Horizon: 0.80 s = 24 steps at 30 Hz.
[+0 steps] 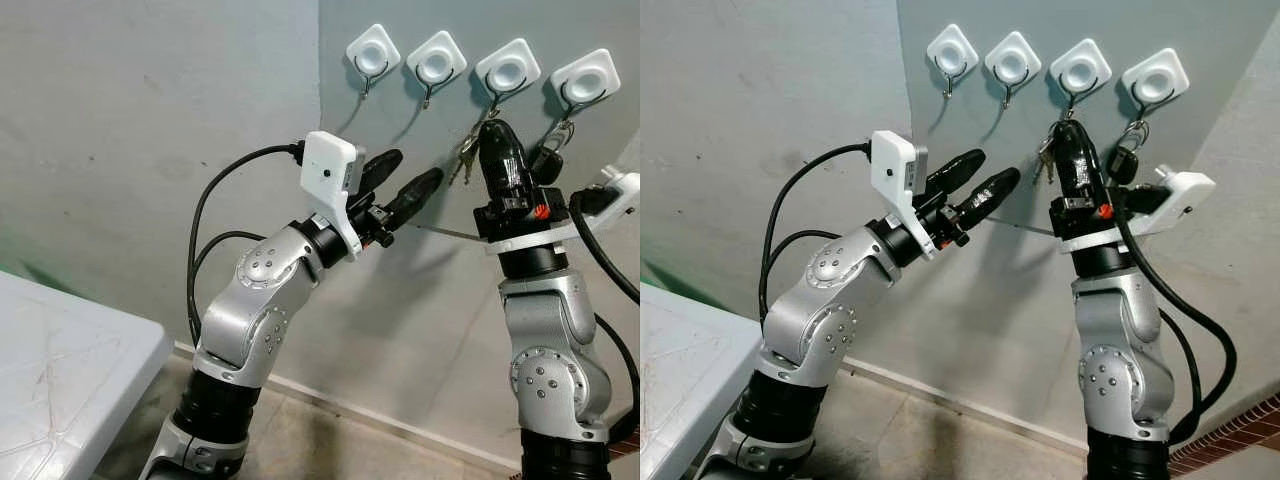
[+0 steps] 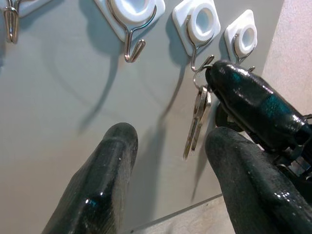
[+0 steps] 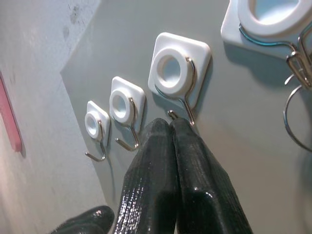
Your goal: Hang keys on a hook
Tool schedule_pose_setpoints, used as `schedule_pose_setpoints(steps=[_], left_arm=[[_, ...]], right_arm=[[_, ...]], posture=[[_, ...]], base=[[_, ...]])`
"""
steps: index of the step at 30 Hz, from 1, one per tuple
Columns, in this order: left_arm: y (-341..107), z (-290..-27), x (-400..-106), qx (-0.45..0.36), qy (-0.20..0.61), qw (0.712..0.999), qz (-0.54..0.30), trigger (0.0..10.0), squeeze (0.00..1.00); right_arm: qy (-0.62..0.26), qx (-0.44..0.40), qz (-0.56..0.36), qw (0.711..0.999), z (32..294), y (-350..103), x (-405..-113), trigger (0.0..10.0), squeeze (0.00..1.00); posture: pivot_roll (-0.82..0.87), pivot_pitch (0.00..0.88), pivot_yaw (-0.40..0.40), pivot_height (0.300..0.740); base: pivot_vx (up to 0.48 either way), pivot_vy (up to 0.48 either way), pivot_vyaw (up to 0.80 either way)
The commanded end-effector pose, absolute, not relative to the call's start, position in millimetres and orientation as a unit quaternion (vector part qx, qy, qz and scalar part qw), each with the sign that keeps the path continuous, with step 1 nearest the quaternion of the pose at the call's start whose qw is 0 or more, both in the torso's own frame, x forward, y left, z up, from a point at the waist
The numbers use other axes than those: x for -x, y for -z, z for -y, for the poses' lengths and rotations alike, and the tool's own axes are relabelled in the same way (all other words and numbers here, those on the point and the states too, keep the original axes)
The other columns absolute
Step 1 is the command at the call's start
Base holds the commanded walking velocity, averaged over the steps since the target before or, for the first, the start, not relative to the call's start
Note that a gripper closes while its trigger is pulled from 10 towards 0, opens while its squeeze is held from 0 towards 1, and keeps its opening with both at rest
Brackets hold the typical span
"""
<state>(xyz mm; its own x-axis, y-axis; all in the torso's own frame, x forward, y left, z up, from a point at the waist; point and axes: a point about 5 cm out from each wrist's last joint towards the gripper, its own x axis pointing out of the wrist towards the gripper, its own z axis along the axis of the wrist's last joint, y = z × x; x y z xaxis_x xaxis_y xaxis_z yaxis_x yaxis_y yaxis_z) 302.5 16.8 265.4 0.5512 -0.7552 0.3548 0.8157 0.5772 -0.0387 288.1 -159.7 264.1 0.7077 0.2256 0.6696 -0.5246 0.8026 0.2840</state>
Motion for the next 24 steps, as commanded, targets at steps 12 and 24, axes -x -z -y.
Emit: schedule_pose_setpoints(steps=[12,24], left_arm=[[-274.5,-13.9,-296.9,0.096,0.461,0.867,0.166,10.0,0.0],[-274.7,-14.4,-297.4,0.101,0.459,0.867,0.165,10.0,0.0]], right_arm=[[-0.217,-0.253,0.354,0.874,161.2,-286.0,-281.8,10.0,0.0],[-0.233,-0.24,0.328,0.883,161.2,-275.6,-278.7,10.0,0.0]], posture=[[0.05,0.111,0.044,0.74],[0.05,0.111,0.045,0.74]], base=[[0.0,0.0,0.0],[0.0,0.0,0.0]])
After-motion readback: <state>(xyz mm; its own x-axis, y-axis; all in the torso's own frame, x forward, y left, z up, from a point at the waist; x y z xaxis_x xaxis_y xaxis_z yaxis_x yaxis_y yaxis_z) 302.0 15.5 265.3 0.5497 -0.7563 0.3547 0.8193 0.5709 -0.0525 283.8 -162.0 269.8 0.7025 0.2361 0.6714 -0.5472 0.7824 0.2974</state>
